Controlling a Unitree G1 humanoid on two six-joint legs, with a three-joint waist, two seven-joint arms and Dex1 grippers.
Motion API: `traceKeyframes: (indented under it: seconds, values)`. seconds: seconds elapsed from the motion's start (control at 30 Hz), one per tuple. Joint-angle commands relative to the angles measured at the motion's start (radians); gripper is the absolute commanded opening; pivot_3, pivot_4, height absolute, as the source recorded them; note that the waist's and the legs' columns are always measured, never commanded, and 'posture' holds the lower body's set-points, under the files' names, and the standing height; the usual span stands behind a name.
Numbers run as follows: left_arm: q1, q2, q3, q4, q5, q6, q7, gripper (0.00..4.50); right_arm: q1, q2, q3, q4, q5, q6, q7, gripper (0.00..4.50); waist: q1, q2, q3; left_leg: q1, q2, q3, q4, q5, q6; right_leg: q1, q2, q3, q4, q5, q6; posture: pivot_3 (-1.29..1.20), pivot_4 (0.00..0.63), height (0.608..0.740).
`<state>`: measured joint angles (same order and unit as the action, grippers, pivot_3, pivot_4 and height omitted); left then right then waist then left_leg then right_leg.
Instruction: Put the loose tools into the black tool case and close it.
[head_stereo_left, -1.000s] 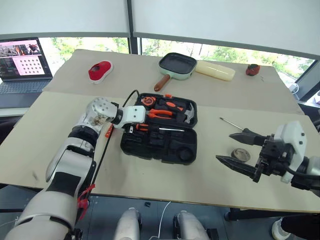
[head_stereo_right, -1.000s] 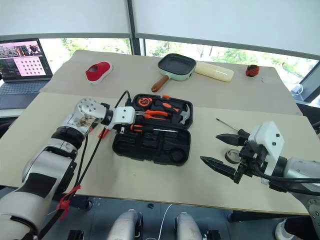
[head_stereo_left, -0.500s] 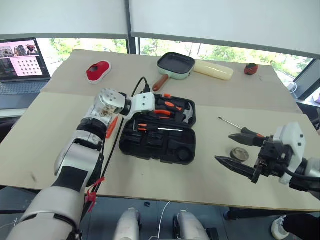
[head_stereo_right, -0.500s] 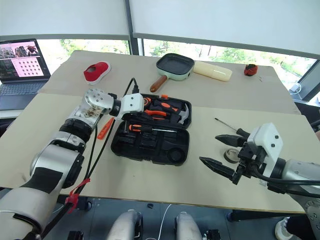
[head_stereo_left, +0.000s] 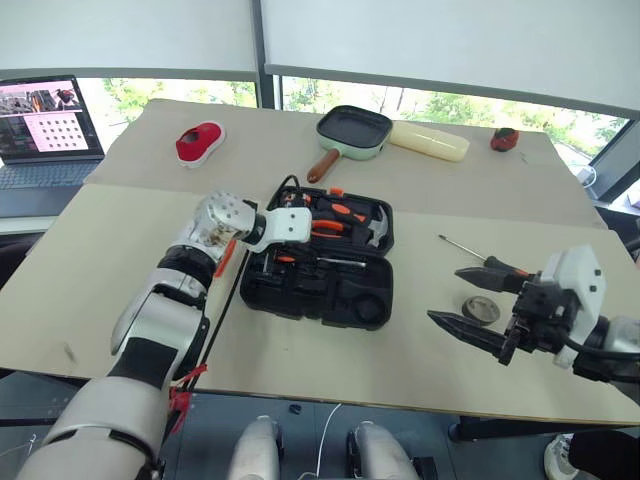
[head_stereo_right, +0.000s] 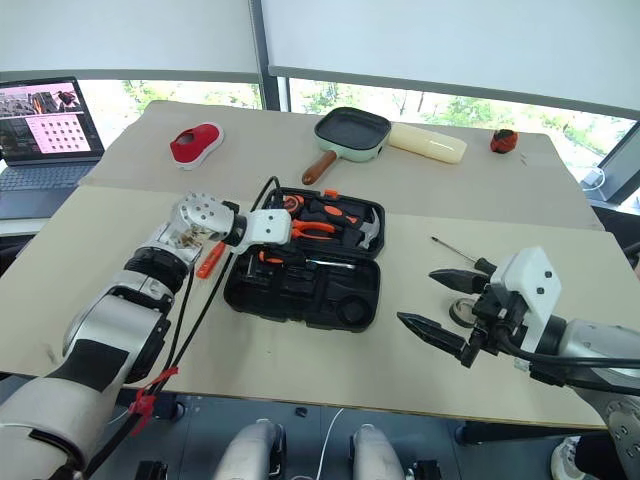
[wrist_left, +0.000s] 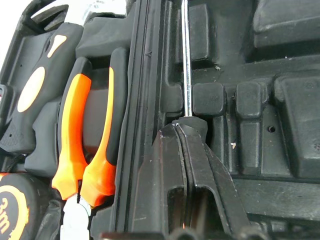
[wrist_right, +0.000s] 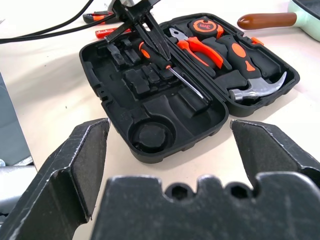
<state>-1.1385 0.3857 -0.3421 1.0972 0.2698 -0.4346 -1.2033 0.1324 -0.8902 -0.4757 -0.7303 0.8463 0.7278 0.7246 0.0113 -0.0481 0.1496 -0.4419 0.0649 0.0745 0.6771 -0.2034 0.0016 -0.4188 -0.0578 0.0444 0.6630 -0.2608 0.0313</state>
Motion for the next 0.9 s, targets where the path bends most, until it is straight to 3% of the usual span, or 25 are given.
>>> traceKeyframes:
  seconds: [0.03, 0.2, 0.33, 0.43, 0.5, 0.63, 0.77, 0.9]
  values:
    - [0.019, -0.014, -0.044, 0.015, 0.045, -0.021, 0.009, 0.06, -0.013, 0.006, -0.008, -0.011, 0.003, -0.018, -0.008, 4.5, 0.002, 0.0, -0.001, 0.0, 0.0, 0.0, 0.0, 0.0, 0.0, 0.001, 0.0, 0.0, 0.0, 0.0, 0.0, 0.0, 0.15, 0.74]
    - [0.016, -0.013, -0.048, 0.024, 0.05, -0.032, 0.017, 0.06, -0.01, 0.01, 0.001, -0.009, -0.004, -0.023, -0.013, 4.5, 0.002, 0.001, -0.001, 0.001, 0.0, -0.001, 0.0, 0.0, 0.0, 0.002, 0.0, -0.001, 0.0, 0.0, 0.0, 0.0, 0.15, 0.74]
    - [-0.022, 0.024, 0.069, -0.005, -0.081, 0.064, -0.056, 0.06, 0.039, 0.017, -0.044, 0.028, -0.058, -0.021, -0.035, 4.5, 0.001, 0.001, -0.001, 0.001, 0.0, -0.002, 0.001, 0.0, 0.0, 0.002, 0.0, -0.001, 0.0, 0.0, 0.0, 0.0, 0.15, 0.74]
    - [-0.02, 0.075, 0.188, -0.097, -0.24, 0.229, -0.19, 0.77, 0.117, 0.015, -0.134, 0.077, -0.098, -0.019, -0.015, 4.5, -0.001, 0.001, -0.001, -0.001, 0.0, -0.002, 0.001, 0.0, 0.0, 0.0, 0.0, -0.001, 0.0, 0.0, 0.0, 0.0, 0.15, 0.74]
    - [0.004, 0.115, 0.246, -0.208, -0.331, 0.367, -0.264, 1.51, 0.164, 0.012, -0.196, 0.116, -0.112, -0.016, 0.005, 4.5, -0.006, 0.002, -0.001, -0.003, 0.0, -0.002, 0.001, 0.0, 0.0, -0.003, 0.0, -0.001, 0.001, 0.0, 0.0, 0.0, 0.15, 0.74]
    - [0.108, 0.223, 0.33, -0.59, -0.545, 0.798, -0.35, 2.97, 0.232, -0.024, -0.289, 0.24, -0.188, -0.044, 0.068, 4.5, -0.013, 0.004, -0.001, -0.002, 0.0, -0.002, 0.0, 0.0, 0.0, -0.001, 0.0, -0.001, 0.001, 0.0, 0.0, 0.0, 0.15, 0.74]
    - [0.256, 0.306, 0.357, -0.962, -0.703, 1.067, -0.33, 4.44, 0.178, -0.105, -0.241, 0.419, -0.293, -0.109, 0.108, 4.5, -0.024, 0.005, -0.001, 0.001, 0.001, -0.002, 0.0, 0.0, 0.0, 0.001, 0.0, -0.001, 0.001, 0.0, 0.0, 0.0, 0.15, 0.74]
    - [0.384, 0.339, 0.358, -1.199, -0.792, 1.168, -0.286, 4.44, 0.003, -0.183, -0.048, 0.606, -0.435, -0.214, 0.094, 4.5, -0.029, 0.006, 0.0, 0.005, 0.0, -0.001, 0.001, 0.0, 0.0, 0.004, 0.0, 0.001, 0.001, 0.0, 0.0, 0.0, 0.15, 0.74]
